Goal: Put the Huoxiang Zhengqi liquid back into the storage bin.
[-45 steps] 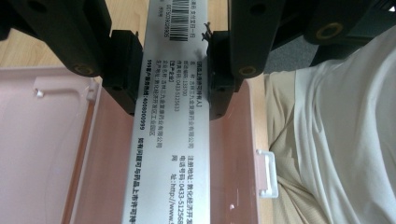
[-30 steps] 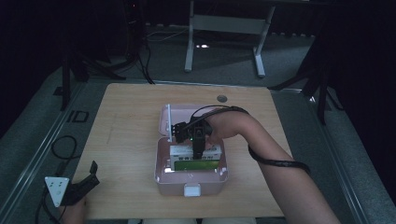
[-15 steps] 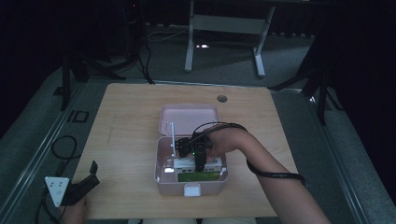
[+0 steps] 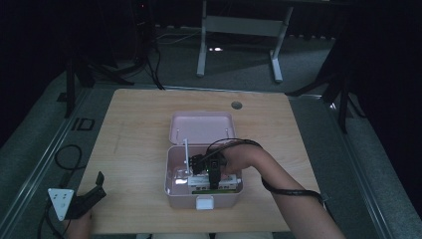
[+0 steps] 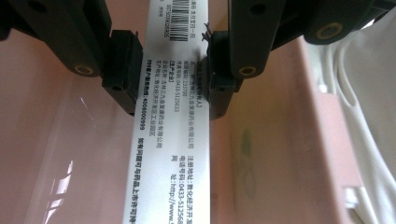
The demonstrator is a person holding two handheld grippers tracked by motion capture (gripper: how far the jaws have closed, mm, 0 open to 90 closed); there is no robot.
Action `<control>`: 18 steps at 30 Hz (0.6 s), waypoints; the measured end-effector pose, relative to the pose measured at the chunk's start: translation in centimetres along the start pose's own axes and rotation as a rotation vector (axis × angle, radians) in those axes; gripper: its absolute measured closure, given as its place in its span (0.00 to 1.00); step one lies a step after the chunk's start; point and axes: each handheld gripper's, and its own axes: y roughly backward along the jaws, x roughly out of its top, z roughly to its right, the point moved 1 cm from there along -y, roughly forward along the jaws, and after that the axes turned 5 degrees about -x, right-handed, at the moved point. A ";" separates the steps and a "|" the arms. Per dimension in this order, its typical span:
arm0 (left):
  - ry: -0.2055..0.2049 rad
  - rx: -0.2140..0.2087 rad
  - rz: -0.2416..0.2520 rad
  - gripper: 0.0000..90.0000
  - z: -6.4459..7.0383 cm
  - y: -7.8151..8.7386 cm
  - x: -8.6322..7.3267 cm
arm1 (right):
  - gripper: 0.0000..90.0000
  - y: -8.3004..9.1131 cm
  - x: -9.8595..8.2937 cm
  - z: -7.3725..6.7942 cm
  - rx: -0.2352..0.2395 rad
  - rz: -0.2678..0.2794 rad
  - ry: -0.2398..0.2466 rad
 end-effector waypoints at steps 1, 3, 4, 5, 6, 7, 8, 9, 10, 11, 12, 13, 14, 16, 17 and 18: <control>0.000 0.000 0.000 0.02 0.0 0.0 0.0 | 0.69 -0.2 0.0 0.0 0.005 -0.001 -0.002; -0.001 0.000 0.000 0.02 0.0 0.0 0.0 | 0.69 -0.5 0.0 0.0 0.009 0.003 -0.007; -0.002 0.000 0.001 0.02 0.0 0.0 0.0 | 0.69 -0.6 0.0 0.0 0.009 0.000 -0.008; -0.002 0.001 0.000 0.02 0.0 0.0 0.0 | 0.69 -0.8 0.0 0.0 0.010 -0.001 -0.010; -0.003 0.000 0.001 0.02 0.0 0.0 0.0 | 0.69 -0.9 0.0 0.0 0.010 -0.004 -0.009; -0.003 0.001 0.001 0.02 0.0 0.0 0.0 | 0.69 -1.0 0.0 -0.1 0.007 -0.007 -0.012; -0.002 0.000 0.000 0.02 0.0 0.0 0.0 | 0.69 -1.2 0.0 0.0 0.007 -0.007 -0.014; -0.002 0.001 0.001 0.02 0.0 0.0 0.0 | 0.69 -1.3 0.1 0.0 0.005 -0.011 -0.012; -0.002 0.001 0.001 0.02 0.0 0.0 0.0 | 0.69 -1.3 0.1 0.0 0.005 -0.011 -0.012; -0.001 0.001 0.000 0.02 0.0 0.0 0.0 | 0.69 -1.4 0.0 0.0 0.008 -0.008 -0.012; -0.003 0.002 -0.002 0.02 0.0 0.0 0.0 | 0.69 -1.4 -0.1 0.1 0.015 -0.003 -0.021; -0.003 0.000 -0.003 0.02 0.0 0.0 0.0 | 0.69 -1.4 -0.1 0.1 0.017 -0.003 -0.025; -0.001 0.001 -0.002 0.02 0.0 0.0 0.0 | 0.68 -1.5 -0.1 0.1 0.018 -0.001 -0.024; 0.000 0.001 0.000 0.02 0.0 0.0 0.0 | 0.67 -1.4 -0.1 0.1 0.019 0.000 -0.025; -0.001 0.001 -0.001 0.02 0.0 0.0 0.0 | 0.64 -1.3 -0.1 0.1 0.026 0.001 -0.027; -0.002 0.001 -0.002 0.02 0.0 0.0 0.0 | 0.62 -1.1 -0.2 0.1 0.026 0.008 -0.022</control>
